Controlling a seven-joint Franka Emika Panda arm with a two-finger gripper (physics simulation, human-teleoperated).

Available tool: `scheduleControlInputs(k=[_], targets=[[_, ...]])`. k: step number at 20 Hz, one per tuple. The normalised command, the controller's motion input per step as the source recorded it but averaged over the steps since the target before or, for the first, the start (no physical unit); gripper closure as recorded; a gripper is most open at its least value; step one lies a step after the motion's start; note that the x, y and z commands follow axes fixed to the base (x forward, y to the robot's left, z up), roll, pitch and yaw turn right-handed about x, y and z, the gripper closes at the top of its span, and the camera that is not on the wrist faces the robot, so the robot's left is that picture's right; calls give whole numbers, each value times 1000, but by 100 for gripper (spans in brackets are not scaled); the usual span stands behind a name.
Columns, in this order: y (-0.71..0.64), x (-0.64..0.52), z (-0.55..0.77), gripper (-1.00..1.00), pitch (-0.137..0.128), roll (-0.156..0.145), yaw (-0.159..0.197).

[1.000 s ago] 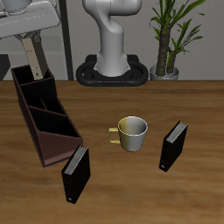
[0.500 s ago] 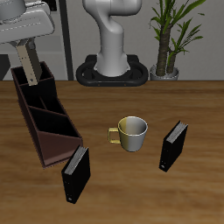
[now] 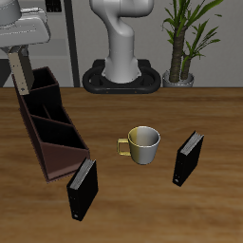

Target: Place the yellow book into the right desk caddy's back compartment

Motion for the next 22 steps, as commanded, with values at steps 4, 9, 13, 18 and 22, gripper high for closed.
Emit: scheduleControlInputs(k=[4, 9, 13, 18, 22], targets=[[-156, -124, -122, 100, 9, -49, 17], [-6, -107, -125, 100, 8, -8, 20], [-95, 13, -116, 100, 12, -39, 5], [-68, 35, -192, 100, 22, -20, 13], [-24, 28, -91, 100, 12, -3, -1]])
